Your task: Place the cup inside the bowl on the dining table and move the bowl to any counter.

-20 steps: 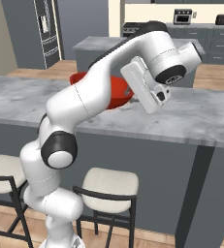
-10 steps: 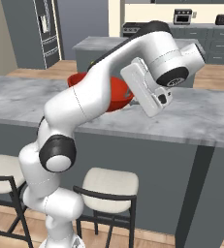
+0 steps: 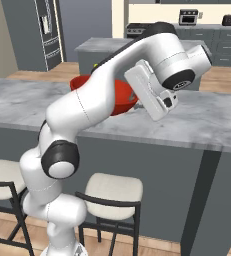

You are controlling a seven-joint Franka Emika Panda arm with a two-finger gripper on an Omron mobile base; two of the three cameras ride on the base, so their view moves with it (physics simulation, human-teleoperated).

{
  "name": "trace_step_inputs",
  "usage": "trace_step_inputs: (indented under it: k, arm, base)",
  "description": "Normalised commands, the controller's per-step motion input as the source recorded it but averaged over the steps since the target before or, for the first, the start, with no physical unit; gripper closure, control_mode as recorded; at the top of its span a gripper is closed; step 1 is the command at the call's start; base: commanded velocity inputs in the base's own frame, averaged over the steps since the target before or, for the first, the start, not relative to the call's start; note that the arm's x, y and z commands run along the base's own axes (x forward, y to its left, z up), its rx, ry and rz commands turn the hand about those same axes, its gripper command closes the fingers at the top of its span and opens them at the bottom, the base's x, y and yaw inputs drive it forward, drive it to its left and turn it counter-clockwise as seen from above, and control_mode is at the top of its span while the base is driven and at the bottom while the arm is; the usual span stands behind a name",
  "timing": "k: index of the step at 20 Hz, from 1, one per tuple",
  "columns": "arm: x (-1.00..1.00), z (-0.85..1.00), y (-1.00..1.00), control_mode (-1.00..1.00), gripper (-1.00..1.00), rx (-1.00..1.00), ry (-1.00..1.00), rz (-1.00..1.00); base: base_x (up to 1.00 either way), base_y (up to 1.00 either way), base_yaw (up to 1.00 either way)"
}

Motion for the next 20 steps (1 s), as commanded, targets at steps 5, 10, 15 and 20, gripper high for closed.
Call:
trace_step_inputs:
  k: [5,10,15,20]
  arm:
    - [0.00,0.00,0.00,1.00,1.00,0.00,0.00,0.00]
    - [0.00,0.00,0.00,1.00,1.00,0.00,0.00,0.00]
    - [0.00,0.00,0.00,1.00,1.00,0.00,0.00,0.00]
    - [0.00,0.00,0.00,1.00,1.00,0.00,0.00,0.00]
  base:
    - [0.18,-0.17,0.00]
    - [0.01,-0.58,0.00]
    - [0.00,-0.85,0.00]
    - [0.00,-0.96,0.00]
